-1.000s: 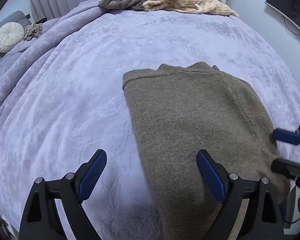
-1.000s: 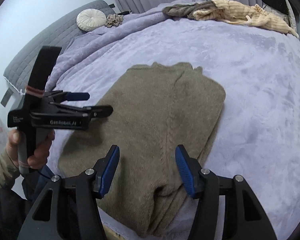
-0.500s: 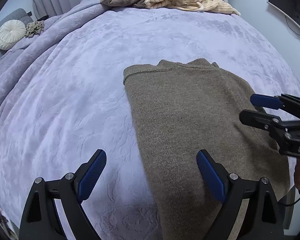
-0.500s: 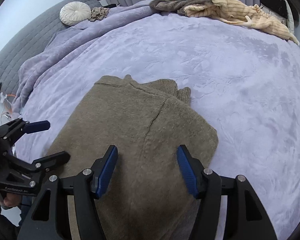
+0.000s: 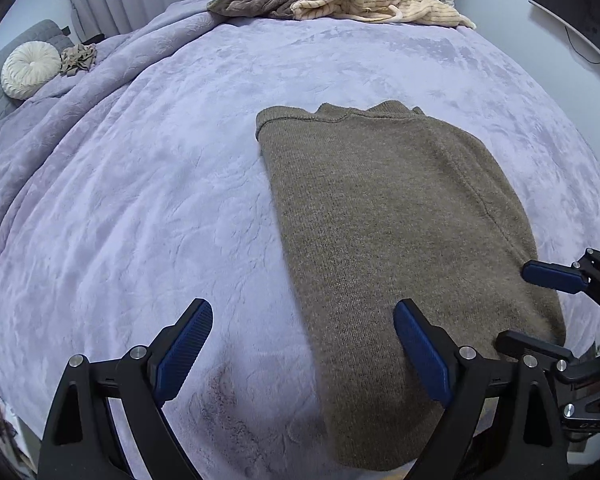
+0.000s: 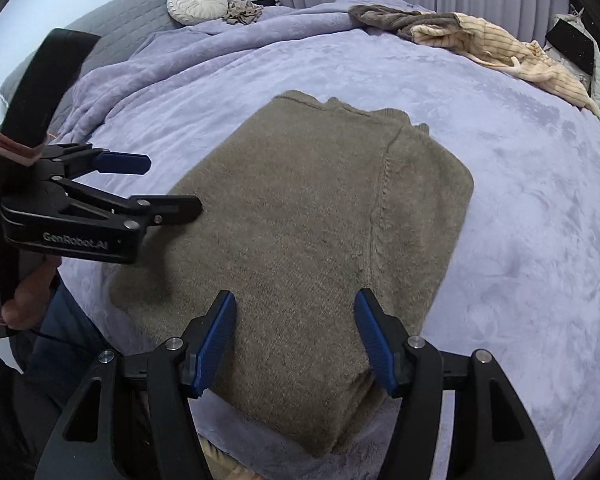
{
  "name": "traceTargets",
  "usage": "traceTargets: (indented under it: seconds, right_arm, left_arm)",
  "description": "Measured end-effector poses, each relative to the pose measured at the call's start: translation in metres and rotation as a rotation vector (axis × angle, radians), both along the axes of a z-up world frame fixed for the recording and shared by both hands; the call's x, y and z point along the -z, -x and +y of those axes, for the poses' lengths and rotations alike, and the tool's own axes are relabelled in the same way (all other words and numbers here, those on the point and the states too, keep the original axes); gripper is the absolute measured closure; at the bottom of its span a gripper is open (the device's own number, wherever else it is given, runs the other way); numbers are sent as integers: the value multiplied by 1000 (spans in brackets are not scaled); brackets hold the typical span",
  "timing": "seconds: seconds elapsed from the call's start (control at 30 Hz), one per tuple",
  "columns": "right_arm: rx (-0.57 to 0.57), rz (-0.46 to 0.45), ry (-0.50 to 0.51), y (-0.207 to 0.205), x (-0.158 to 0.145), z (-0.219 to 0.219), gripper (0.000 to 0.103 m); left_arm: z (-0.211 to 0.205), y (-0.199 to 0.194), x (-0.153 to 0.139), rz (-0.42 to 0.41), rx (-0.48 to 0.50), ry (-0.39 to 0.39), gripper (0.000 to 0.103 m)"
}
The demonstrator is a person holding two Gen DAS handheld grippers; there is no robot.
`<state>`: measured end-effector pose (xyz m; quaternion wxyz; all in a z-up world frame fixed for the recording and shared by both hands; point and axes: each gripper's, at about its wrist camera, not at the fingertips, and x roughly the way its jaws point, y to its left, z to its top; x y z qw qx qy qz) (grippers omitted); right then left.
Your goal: Fold small clothes
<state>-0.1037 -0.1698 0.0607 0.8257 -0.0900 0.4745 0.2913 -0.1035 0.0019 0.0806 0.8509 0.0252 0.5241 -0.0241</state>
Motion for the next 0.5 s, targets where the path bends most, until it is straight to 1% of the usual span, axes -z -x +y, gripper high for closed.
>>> traceTargets:
  seconds: [0.1, 0.17, 0.27, 0.37, 0.5]
  right_arm:
    - [12, -35, 17, 6, -18, 0, 37]
    - [36, -58, 44, 7, -30, 1, 32]
    - [53, -60, 40, 4, -43, 2, 28]
    - [63, -69, 57, 3, -50, 5, 28]
    - [66, -70, 86, 3, -52, 7, 28]
  left_arm:
    - [-5, 5, -11, -15, 12, -30, 10]
    - [-8, 7, -17, -20, 13, -35, 10]
    - [-12, 7, -27, -32, -2, -58, 10]
    - [-14, 6, -32, -22, 7, -29, 10]
    - [-15, 3, -30, 4, 2, -9, 10]
